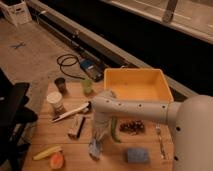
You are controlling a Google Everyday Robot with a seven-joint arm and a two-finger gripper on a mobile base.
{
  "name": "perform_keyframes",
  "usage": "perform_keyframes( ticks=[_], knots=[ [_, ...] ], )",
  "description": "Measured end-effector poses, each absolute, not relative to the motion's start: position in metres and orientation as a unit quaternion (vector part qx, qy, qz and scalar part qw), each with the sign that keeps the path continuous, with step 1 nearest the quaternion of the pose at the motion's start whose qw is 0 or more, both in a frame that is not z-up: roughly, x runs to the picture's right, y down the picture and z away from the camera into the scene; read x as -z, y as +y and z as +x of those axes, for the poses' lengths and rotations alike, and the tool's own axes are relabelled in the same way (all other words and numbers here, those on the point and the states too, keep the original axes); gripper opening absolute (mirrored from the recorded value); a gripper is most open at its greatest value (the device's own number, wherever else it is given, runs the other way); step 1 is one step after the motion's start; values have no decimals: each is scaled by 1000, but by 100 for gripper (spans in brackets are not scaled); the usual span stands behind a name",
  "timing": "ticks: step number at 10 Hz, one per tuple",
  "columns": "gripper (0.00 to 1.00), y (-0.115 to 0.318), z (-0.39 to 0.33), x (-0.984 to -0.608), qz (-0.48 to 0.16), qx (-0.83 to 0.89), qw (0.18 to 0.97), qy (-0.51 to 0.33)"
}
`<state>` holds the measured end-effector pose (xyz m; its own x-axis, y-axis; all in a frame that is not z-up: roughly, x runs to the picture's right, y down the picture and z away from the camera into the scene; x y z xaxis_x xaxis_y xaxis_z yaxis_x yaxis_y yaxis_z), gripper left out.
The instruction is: Place towel in paper cup
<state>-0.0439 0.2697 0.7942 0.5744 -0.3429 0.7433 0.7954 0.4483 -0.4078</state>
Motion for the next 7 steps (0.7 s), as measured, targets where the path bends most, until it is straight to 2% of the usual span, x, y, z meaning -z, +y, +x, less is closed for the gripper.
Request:
perform_keyframes(
  ticks=[2, 5, 7],
  knots=[
    [14, 267, -43, -793, -383, 358, 801, -291],
    [14, 213, -53, -778, -323, 356, 830, -282],
    [14, 158, -60, -761, -280, 358, 848, -273]
  ],
)
